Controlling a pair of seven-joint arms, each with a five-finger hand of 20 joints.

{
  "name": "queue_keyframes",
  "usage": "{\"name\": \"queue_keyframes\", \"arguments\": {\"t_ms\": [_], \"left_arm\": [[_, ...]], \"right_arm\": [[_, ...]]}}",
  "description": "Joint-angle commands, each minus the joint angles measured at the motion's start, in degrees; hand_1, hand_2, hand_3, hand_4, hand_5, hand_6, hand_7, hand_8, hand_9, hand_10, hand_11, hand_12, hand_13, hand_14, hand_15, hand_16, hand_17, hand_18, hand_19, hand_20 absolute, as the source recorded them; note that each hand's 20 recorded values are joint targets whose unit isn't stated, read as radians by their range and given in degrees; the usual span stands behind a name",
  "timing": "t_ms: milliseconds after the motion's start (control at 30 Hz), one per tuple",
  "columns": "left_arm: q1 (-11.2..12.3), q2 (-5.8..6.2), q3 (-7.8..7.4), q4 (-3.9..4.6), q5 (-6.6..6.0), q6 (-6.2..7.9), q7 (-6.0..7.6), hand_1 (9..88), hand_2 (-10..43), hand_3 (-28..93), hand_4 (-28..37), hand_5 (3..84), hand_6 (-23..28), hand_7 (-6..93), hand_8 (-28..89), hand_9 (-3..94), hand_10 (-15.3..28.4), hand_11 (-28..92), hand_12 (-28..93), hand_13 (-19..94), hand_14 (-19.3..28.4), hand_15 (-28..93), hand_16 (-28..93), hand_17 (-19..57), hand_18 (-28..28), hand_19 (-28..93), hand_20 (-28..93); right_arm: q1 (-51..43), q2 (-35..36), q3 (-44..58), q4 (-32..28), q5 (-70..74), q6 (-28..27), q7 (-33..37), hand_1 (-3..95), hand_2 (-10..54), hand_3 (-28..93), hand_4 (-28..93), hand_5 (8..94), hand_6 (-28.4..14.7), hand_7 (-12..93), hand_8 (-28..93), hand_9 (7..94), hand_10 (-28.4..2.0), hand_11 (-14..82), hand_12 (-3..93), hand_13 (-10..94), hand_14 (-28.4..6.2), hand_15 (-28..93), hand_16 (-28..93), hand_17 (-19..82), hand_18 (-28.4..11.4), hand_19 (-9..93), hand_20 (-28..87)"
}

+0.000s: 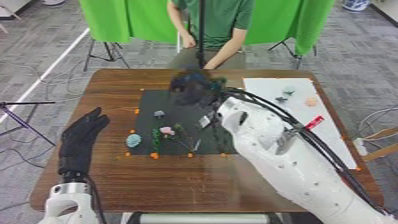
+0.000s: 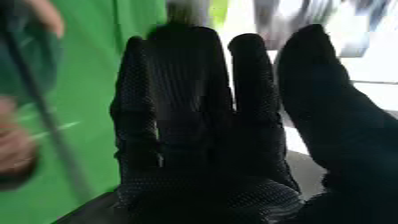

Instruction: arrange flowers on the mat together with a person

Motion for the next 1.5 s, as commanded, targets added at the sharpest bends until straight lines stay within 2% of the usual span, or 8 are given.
{"name": "queue_keyframes", "arguments": {"t_ms": [33,233,633,833,967,1067,1133,1500], "left_arm": [[1.36,-0.45,-1.22,-0.36,0.02,-0.7,-0.2,33.2,2.3,62,-18.4,48.7,4.6,11.8,-6,46.8,13.5,19,14,39,15.7,12,0,10.0,9.6,6,18],[1.46,-1.12,-1.01,-0.26,0.13,-1.5,0.32,33.2,2.0,62,-18.4,48.6,4.5,11.8,-6,46.9,13.5,19,14,39,15.8,12,0,10.0,9.6,6,18],[0.93,-1.55,-1.24,0.09,0.92,-3.16,0.78,34.0,1.3,62,-18.2,48.6,4.5,11.7,-6,46.8,13.5,19,14,39,15.7,12,0,10.2,9.4,6,18],[0.42,-2.24,-2.64,1.03,6.04,-7.94,2.18,47.1,-6.9,57,-12.9,46.5,3.6,12.5,-6,41.9,11.3,18,14,35,12.6,10,-1,11.4,8.5,4,18],[-0.03,-2.34,-2.47,1.75,5.38,-8.49,3.1,49.4,-9.5,56,-12.2,44.7,2.8,13.7,-6,38.8,9.9,17,15,31,11.2,9,0,11.4,7.9,3,19],[-0.22,-1.95,-1.11,1.92,0.32,-6.54,4.14,45.0,-9.5,57,-12.6,43.5,2.7,13.7,-7,39.2,10.3,16,14,32,11.7,9,0,11.3,7.8,3,19],[-0.18,-1.79,-0.27,1.86,-0.99,-4.43,5.06,39.1,-9.4,60,-13.3,43.5,3.2,12.0,-7,40.9,11.5,15,14,33,12.9,9,0,11.2,7.9,3,20],[-1.03,-3.65,-0.22,2.07,-0.3,-5.18,6.0,31.7,-6.2,63,-16.2,45.7,3.8,10.1,-5,44.1,12.6,15,14,35,14.1,10,0,11.1,8.4,3,19]], "right_arm": [[-23.37,-2.7,26.25,-14.53,30.1,7.14,1.62,30.1,-2.1,73,-21,61.5,1.6,19,-12,63.5,-14.2,12.8,17.4,62,-11.7,39,23,26,-13.9,38,34],[-42.55,-11.86,40.68,-15.78,60.15,1.31,-4.32,16.7,4.5,71,-18,49.9,-1.3,12,-9,46.4,-16.1,5.2,14.5,39,-15.5,12,24,19,-15.0,18,30],[-59.51,-13.09,38.94,-19.2,59.37,18.85,-14.08,8.4,7.8,75,-20,37.9,-1.8,9,-9,36.9,-13.8,3.0,10.0,27,-11.0,5,16,18,-9.7,1,25],[-59.0,-14.46,38.01,-19.12,60.82,19.49,-16.59,7.4,8.0,79,-20,35.9,-3.5,10,-10,31.0,-11.6,1.0,8.0,24,-7.9,3,12,16,-6.2,-1,24],[-60.24,-13.92,39.48,-19.62,60.56,16.67,-17.95,7.5,8.0,80,-20,34.5,-3.6,10,-10,29.3,-11.6,0.7,7.8,24,-8.2,3,11,15,-5.5,-1,23],[-61.15,-14.25,41.11,-19.99,60.84,15.26,-18.62,7.5,7.8,80,-20,33.9,-3.4,10,-10,29.3,-11.6,0.8,7.7,23,-8.4,3,11,15,-5.5,-1,23],[-61.54,-15.07,42.85,-20.08,61.14,13.02,-18.91,7.5,7.5,80,-20,33.7,-3.3,10,-10,29.8,-11.7,1.0,7.7,23,-8.3,3,10,15,-5.6,-1,22],[-51.38,-17.77,49.37,-18.15,59.05,4.44,-14.91,8.1,7.0,79,-20,37.7,-4.5,8,-9,33.5,-12.9,2.2,7.4,24,-8.1,5,8,15,-6.1,-1,21]]}}
